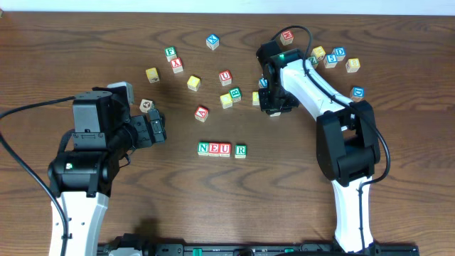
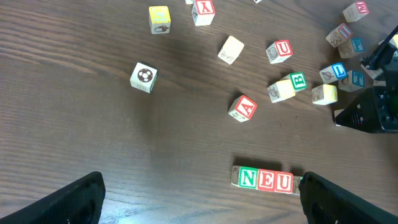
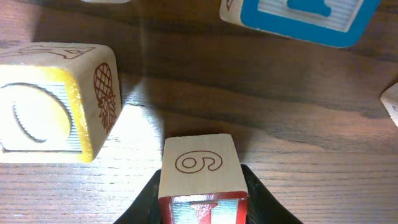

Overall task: Spell out NEURIPS
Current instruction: 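Lower the right gripper onto the red I block and close, then lift the red I block and carry it toward the R block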

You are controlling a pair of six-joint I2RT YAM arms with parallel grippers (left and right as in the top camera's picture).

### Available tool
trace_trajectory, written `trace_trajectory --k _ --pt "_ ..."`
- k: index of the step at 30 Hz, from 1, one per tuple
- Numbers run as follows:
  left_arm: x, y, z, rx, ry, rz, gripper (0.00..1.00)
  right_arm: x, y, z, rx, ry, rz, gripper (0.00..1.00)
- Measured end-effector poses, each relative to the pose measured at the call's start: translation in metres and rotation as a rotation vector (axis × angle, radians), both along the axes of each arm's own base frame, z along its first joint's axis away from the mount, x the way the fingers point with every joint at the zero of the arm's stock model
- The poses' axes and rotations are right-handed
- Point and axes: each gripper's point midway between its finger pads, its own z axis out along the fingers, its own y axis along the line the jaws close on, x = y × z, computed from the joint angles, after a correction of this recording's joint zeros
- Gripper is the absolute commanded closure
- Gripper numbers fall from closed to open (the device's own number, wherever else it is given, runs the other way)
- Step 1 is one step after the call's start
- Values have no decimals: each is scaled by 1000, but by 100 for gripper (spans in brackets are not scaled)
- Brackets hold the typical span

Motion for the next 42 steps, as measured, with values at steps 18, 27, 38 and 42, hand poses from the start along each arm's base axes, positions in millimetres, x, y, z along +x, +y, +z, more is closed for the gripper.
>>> trace_trajectory --k 18,27,38,42 --pt "0 0 0 0 0 0 2 -23 -1 1 6 96 -5 99" --pt "0 0 0 0 0 0 2 -27 15 51 9 -23 -16 99" --pt "0 0 0 0 0 0 2 -92 22 121 76 -292 -16 97" --pt "0 0 0 0 0 0 2 -112 9 105 77 -292 -78 98"
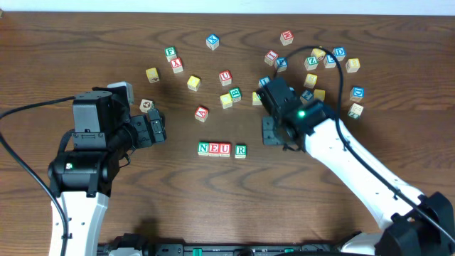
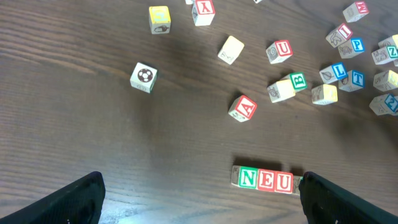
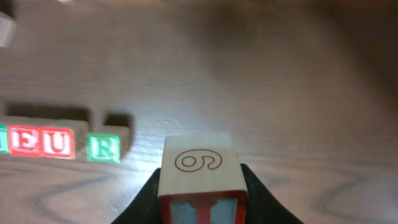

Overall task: Spell out NEURIPS
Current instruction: 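Lift the red I block and carry it toward the R block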

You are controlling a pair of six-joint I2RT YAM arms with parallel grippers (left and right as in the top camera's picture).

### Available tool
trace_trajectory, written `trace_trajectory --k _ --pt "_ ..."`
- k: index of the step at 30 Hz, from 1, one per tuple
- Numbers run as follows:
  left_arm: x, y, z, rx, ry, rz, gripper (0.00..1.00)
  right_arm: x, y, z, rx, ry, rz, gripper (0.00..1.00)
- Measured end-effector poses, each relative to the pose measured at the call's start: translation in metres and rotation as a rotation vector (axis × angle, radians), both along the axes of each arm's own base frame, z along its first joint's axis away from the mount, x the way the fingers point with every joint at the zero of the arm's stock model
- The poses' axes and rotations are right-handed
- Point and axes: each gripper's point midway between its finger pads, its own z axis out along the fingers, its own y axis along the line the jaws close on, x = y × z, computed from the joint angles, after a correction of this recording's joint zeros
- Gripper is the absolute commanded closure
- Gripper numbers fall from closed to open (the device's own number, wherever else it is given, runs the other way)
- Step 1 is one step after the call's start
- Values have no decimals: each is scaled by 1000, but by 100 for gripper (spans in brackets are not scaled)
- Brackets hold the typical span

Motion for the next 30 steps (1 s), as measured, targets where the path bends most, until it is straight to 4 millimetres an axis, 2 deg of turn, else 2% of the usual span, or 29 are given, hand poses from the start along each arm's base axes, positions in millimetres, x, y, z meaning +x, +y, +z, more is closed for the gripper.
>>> trace_trajectory --k 9,13,20,24,30 --pt "0 0 0 0 0 0 2 -21 -10 -54 30 32 -96 98" --pt "0 0 0 0 0 0 2 -26 -9 -70 59 36 -117 99" --pt "0 0 0 0 0 0 2 -33 -7 -84 79 41 -135 99" --pt "0 0 0 0 0 0 2 -35 11 -83 111 18 -99 99" --pt "0 0 0 0 0 0 2 -40 25 -81 123 8 -75 99"
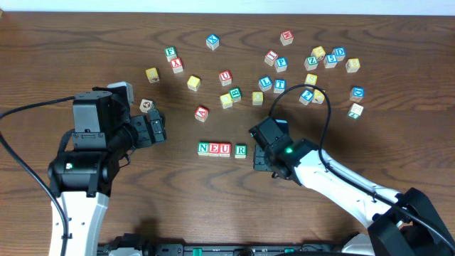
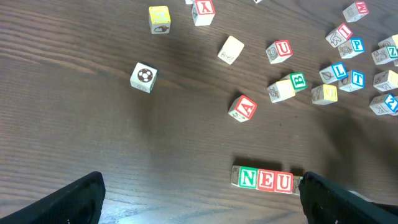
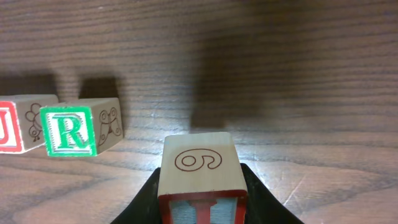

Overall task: Spell out NEURIPS
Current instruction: 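Lift the red I block and carry it toward the R block, then lower the red I block beside the right of the R block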

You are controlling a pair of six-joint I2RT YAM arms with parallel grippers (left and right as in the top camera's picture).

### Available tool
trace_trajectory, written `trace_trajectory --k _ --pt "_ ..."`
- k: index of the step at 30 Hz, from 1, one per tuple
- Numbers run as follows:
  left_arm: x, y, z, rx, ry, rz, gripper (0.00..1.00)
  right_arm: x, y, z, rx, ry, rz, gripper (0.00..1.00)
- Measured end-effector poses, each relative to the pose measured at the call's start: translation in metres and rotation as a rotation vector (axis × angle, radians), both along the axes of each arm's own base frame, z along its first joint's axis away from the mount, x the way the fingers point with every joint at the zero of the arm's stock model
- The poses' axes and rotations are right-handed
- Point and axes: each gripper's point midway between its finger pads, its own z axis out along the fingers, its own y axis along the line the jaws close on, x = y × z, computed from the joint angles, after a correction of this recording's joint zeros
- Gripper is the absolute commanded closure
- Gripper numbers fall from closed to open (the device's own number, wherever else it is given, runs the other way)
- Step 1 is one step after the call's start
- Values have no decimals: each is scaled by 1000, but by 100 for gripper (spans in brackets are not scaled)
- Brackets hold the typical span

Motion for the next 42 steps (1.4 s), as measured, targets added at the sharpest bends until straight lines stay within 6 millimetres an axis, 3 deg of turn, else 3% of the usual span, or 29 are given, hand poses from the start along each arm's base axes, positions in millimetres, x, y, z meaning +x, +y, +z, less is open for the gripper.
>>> trace_trajectory --k 8,15,42 --pt "0 0 0 0 0 0 2 5 6 0 10 -24 -5 99" --pt "0 0 0 0 0 0 2 2 13 -28 -22 14 13 99" --pt "0 0 0 0 0 0 2 16 25 -22 30 -43 11 99"
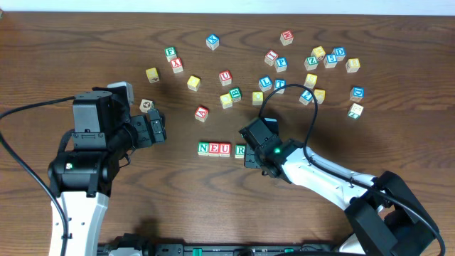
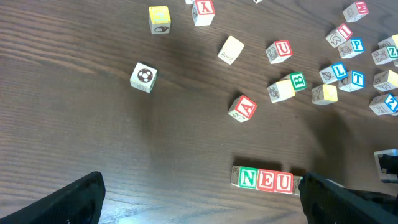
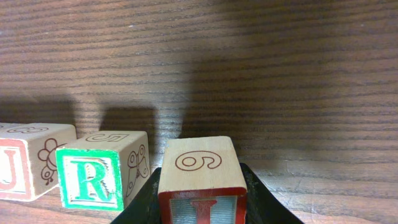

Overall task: Spell out NEURIPS
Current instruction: 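Lower the red I block beside the right of the R block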

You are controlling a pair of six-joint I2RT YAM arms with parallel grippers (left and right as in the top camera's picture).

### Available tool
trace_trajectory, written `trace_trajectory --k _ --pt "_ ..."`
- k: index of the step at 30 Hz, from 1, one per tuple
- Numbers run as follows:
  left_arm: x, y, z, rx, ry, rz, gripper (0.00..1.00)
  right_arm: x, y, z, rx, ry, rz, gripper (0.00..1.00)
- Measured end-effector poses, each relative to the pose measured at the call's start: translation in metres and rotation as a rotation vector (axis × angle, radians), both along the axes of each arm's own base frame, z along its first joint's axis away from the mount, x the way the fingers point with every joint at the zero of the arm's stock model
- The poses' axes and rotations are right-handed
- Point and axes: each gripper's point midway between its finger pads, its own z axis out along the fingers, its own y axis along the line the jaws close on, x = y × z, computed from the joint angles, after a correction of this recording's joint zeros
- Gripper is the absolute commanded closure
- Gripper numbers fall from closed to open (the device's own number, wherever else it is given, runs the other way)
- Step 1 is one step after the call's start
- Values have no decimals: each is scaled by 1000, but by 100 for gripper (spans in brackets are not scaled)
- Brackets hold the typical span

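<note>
A row of blocks reading N, E, U [image 1: 214, 148] lies mid-table, with the green R block [image 1: 240, 150] just right of it. My right gripper [image 1: 257, 151] is shut on a red-framed I block [image 3: 200, 180] with a 6 on its top face, held close beside the R block [image 3: 99, 177], on its right. The row N, E, U [image 2: 265, 179] also shows in the left wrist view. My left gripper [image 1: 158, 129] hangs open at the left, its fingers [image 2: 68, 198] wide apart with nothing between them.
Several loose letter blocks lie scattered across the far half of the table, among them a red A [image 1: 202, 112], a red U [image 1: 225, 76], a green B [image 1: 235, 93] and a blue P [image 1: 281, 63]. A soccer-ball block [image 1: 146, 105] sits near my left arm.
My right gripper has moved left and lower with the I block, from a gap away to close beside the R block. The left arm has not moved.
My right gripper was shut on the I block among the loose blocks at the far right. Then it held the block nearer, right of the N-E-U-R row. Then it was closer to the R, and now right beside it. The left arm stayed still.
</note>
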Motion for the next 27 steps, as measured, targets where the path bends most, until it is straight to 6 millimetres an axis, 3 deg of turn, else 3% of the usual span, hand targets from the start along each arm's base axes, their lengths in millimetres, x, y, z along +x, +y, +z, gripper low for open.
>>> trace_trajectory --k 27 --pt "0 0 0 0 0 0 2 -1 16 1 29 -21 51 99"
